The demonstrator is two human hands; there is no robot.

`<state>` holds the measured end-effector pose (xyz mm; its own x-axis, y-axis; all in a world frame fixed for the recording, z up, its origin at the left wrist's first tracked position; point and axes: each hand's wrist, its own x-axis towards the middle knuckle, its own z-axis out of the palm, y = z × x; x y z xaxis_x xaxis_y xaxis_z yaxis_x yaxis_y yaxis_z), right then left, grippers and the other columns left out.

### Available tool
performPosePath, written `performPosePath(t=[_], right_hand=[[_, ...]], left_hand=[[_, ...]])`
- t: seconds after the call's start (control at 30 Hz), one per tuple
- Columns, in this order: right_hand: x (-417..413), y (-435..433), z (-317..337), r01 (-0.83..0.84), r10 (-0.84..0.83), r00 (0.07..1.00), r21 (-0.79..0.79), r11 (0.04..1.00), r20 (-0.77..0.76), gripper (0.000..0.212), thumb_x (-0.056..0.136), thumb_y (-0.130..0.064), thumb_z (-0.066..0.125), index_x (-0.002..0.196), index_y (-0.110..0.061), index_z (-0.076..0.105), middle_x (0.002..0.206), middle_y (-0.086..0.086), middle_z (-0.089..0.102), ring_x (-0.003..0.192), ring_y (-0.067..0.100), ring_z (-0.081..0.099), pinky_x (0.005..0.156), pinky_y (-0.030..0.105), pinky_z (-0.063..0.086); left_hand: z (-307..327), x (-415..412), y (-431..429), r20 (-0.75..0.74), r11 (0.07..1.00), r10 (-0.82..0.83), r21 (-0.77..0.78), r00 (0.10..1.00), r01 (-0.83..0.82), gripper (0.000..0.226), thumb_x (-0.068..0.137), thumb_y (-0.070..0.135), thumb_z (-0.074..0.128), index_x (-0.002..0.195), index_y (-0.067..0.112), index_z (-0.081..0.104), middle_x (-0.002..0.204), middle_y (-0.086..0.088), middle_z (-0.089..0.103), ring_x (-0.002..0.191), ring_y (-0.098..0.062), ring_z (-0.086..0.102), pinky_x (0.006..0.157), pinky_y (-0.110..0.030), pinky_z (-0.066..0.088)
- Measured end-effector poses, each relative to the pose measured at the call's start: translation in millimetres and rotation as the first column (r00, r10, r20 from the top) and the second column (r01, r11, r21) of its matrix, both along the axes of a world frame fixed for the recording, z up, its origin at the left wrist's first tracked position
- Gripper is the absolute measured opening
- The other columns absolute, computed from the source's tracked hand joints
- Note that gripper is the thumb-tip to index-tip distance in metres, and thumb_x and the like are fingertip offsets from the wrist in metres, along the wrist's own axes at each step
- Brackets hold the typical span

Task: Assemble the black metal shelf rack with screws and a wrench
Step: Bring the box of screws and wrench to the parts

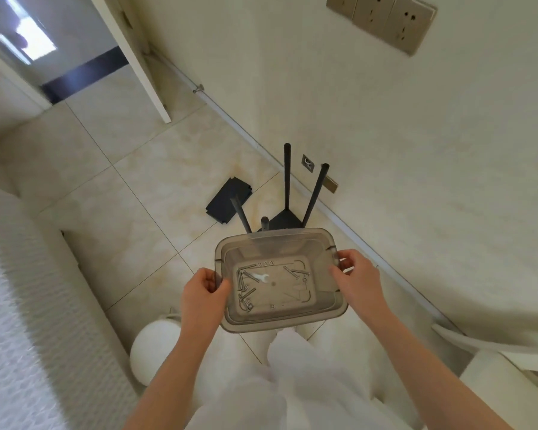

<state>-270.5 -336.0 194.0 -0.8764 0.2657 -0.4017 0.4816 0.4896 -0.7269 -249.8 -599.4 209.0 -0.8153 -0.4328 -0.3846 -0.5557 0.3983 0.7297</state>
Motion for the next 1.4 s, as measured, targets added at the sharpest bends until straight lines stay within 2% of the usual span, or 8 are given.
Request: performPosePath(t=[0.37, 0.63, 0.73, 0.83, 0.97, 1.07, 1.27, 1.4], right_hand=[[-104.9, -8.6, -7.3, 0.164, -0.167, 0.986, 0.086, 0.983, 0.024, 0.016, 0.091, -0.021, 0.065, 0.106, -0.019, 0.061, 0.081, -0.011, 0.057, 0.072, 0.007, 0.056, 0.059, 0.018, 0.041], [-107.7, -23.8, -10.5, 0.464, -0.475, 0.878, 0.146, 0.874, 0.050, 0.015, 0.091, -0.020, 0.064, 0.106, -0.017, 0.064, 0.080, -0.008, 0.058, 0.074, 0.015, 0.055, 0.070, 0.028, 0.042], [-94.1, -26.1, -14.3, 0.587, -0.602, 0.798, 0.187, 0.788, 0.033, 0.018, 0.091, -0.018, 0.064, 0.108, -0.013, 0.066, 0.080, -0.007, 0.059, 0.077, 0.017, 0.055, 0.073, 0.027, 0.039], [-74.6, -28.8, -17.7, 0.669, -0.685, 0.728, 0.184, 0.720, 0.032, 0.019, 0.092, -0.020, 0.062, 0.110, -0.013, 0.065, 0.082, -0.005, 0.060, 0.076, 0.018, 0.057, 0.074, 0.031, 0.044], [-41.6, -27.4, -25.8, 0.727, -0.744, 0.667, 0.187, 0.660, 0.033, 0.020, 0.093, -0.018, 0.062, 0.112, -0.012, 0.064, 0.081, -0.006, 0.059, 0.079, 0.020, 0.058, 0.079, 0.038, 0.050], [-15.3, -19.3, -42.3, 0.755, -0.774, 0.629, 0.181, 0.630, 0.071, 0.023, 0.093, -0.017, 0.064, 0.115, -0.011, 0.064, 0.086, -0.002, 0.062, 0.078, 0.019, 0.059, 0.082, 0.041, 0.052], [32.7, 0.1, -122.0, 0.823, -0.846, 0.527, 0.197, 0.533, 0.087, 0.021, 0.091, -0.016, 0.067, 0.112, -0.016, 0.067, 0.081, -0.012, 0.061, 0.072, 0.009, 0.059, 0.059, 0.021, 0.041], [47.2, 11.8, -193.0, 0.830, -0.851, 0.514, 0.186, 0.526, 0.110, 0.020, 0.089, -0.018, 0.068, 0.109, -0.018, 0.067, 0.081, -0.013, 0.062, 0.073, 0.009, 0.061, 0.061, 0.021, 0.042]], left_hand=[[-14.2, -144.6, -12.6, 0.091, 0.964, -0.265, 0.023, 0.960, 0.264, 0.022, 0.087, 0.010, 0.066, 0.071, 0.008, 0.051, 0.059, 0.002, 0.045, 0.053, -0.011, 0.038, 0.046, -0.016, 0.035], [-28.0, -219.5, -18.2, 0.149, 0.755, -0.654, 0.197, 0.742, 0.626, 0.021, 0.091, 0.014, 0.067, 0.072, 0.013, 0.059, 0.051, 0.012, 0.056, 0.048, 0.004, 0.055, 0.046, -0.008, 0.043], [-29.2, -235.9, -7.0, 0.138, 0.660, -0.749, 0.238, 0.648, 0.712, 0.013, 0.093, 0.017, 0.066, 0.083, 0.009, 0.064, 0.067, 0.003, 0.066, 0.066, -0.013, 0.065, 0.060, -0.025, 0.060], [-32.1, -241.1, 7.3, 0.157, 0.581, -0.814, 0.242, 0.560, 0.777, 0.009, 0.093, 0.020, 0.065, 0.090, 0.011, 0.066, 0.082, -0.008, 0.072, 0.077, -0.025, 0.071, 0.071, -0.037, 0.063], [-42.1, -233.9, 26.3, 0.181, 0.475, -0.878, 0.210, 0.444, 0.854, 0.012, 0.093, 0.024, 0.066, 0.086, 0.015, 0.064, 0.080, -0.005, 0.069, 0.071, -0.017, 0.068, 0.064, -0.027, 0.060], [-58.2, -216.2, 39.6, 0.219, 0.449, -0.890, 0.263, 0.401, 0.854, 0.017, 0.091, 0.025, 0.067, 0.087, 0.009, 0.064, 0.080, -0.011, 0.068, 0.072, -0.024, 0.065, 0.071, -0.041, 0.059], [-144.3, -176.5, 67.9, 0.308, 0.409, -0.895, 0.275, 0.323, 0.870, 0.020, 0.091, 0.031, 0.067, 0.087, 0.011, 0.064, 0.081, -0.008, 0.070, 0.078, -0.027, 0.068, 0.074, -0.046, 0.060], [-222.9, -165.5, 85.2, 0.365, 0.405, -0.884, 0.285, 0.292, 0.869, 0.022, 0.094, 0.032, 0.065, 0.088, 0.011, 0.062, 0.084, -0.011, 0.070, 0.078, -0.028, 0.067, 0.076, -0.045, 0.059]])
